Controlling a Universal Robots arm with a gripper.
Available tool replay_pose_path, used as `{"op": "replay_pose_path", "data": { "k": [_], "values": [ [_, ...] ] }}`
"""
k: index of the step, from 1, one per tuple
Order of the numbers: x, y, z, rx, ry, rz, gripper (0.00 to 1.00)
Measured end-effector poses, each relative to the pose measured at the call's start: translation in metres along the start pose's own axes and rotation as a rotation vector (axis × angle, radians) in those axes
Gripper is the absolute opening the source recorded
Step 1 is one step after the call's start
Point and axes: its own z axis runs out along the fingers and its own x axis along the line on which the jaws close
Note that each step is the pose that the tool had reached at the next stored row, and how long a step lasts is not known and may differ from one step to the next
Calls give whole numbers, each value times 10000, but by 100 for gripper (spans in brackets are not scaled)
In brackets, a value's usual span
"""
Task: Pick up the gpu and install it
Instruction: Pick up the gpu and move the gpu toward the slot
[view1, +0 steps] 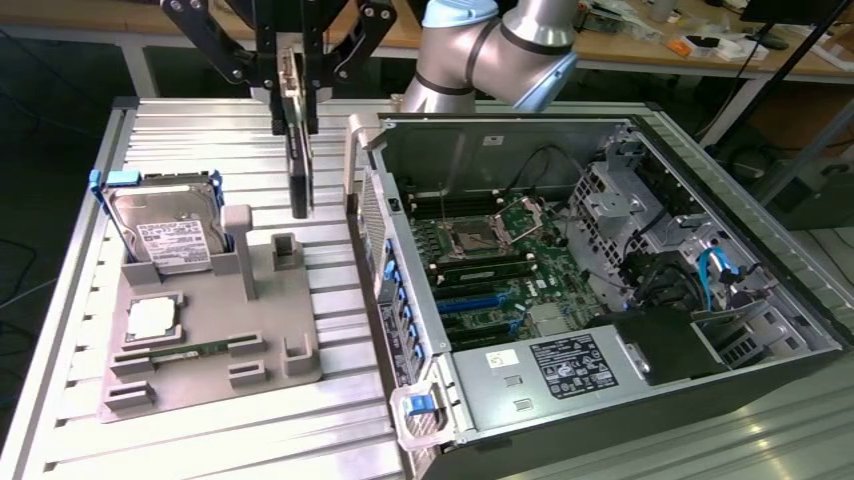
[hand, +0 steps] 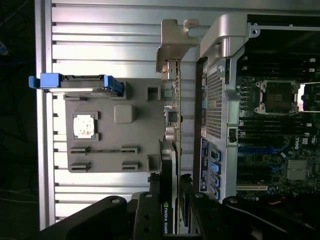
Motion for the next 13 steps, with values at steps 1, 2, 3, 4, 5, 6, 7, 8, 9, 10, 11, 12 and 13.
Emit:
{"op": "replay_pose_path", "data": {
  "k": [1,2,3,4,5,6,7,8,9,10,11,12,13],
  "values": [
    [-13,0,1,0,0,1,27],
    [-24,0,1,0,0,1,27],
    [-37,0,1,0,0,1,27],
    [-49,-1,1,0,-1,1,27],
    [-62,-1,1,0,0,1,27],
    [-80,-1,2,0,0,1,27],
    [-93,-1,2,0,0,1,27],
    [-110,-2,2,0,0,1,27],
    [-130,-2,2,0,0,1,27],
    [-175,-3,3,0,0,0,27],
    [-221,-4,5,0,0,0,27],
    [-243,-4,5,-1,0,0,27],
    [-265,-4,5,-1,-1,1,27]
  ]
}}
